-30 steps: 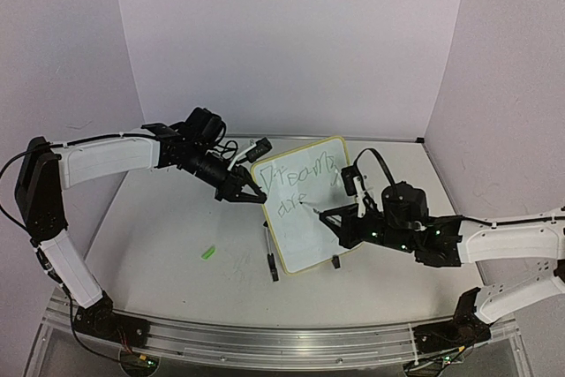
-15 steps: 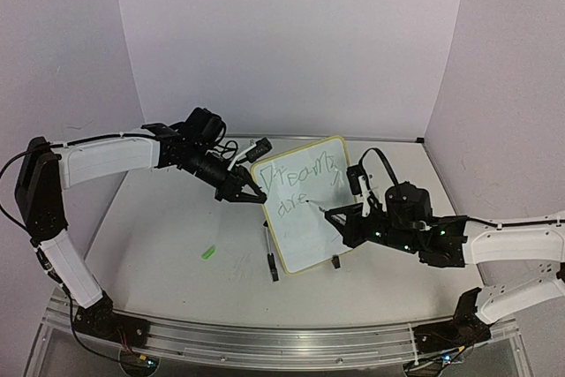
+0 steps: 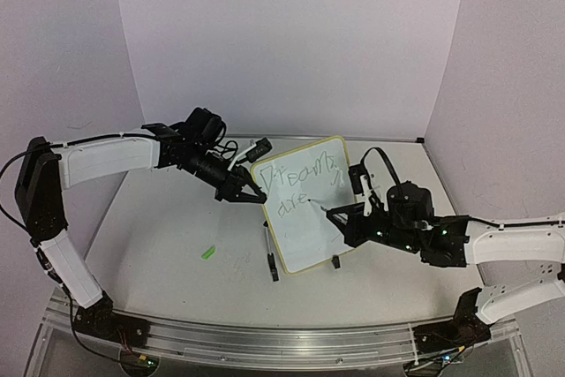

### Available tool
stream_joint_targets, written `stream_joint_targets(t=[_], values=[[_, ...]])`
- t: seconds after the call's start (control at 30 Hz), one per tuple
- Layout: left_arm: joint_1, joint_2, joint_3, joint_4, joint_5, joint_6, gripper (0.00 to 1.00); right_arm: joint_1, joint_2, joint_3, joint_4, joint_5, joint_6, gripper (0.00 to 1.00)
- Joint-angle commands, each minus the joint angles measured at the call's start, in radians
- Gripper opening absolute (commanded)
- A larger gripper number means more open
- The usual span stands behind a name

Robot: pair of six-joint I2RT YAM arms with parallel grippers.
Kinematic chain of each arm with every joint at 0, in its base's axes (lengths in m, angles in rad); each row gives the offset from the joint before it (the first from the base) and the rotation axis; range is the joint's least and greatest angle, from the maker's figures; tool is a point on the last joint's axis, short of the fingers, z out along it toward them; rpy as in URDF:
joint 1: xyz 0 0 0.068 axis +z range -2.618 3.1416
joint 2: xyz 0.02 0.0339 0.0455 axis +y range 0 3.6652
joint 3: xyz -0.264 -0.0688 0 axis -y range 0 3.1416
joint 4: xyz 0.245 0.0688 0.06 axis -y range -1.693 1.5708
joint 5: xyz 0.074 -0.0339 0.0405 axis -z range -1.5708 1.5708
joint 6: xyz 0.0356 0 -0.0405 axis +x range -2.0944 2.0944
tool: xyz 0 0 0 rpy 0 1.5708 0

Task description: Write a sentence on the whiteboard

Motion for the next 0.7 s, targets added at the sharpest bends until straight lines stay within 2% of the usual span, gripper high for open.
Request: stream_joint_targets(t=[0.0, 0.27, 0.43, 0.67], values=[[-0.015, 0.03, -0.01, -0.086, -0.072, 0.043, 0.0, -0.007, -0.044, 0.022, -0.021, -0.015, -0.023, 0.0], [-0.015, 0.027, 0.001, -0.103, -0.083, 0.049, 0.0, -0.006, -0.135, 0.058, -0.163, -0.208, -0.023, 0.0], [-0.015, 0.028, 0.01, -0.112, -0.067, 0.048, 0.0, -0.005, -0.083, 0.061, -0.226, -0.316, -0.031, 0.0], [-0.015, 0.03, 0.013, -0.115, -0.065, 0.048, 0.0, 0.003, 0.014, 0.09, -0.216, -0.405, -0.081, 0.0]])
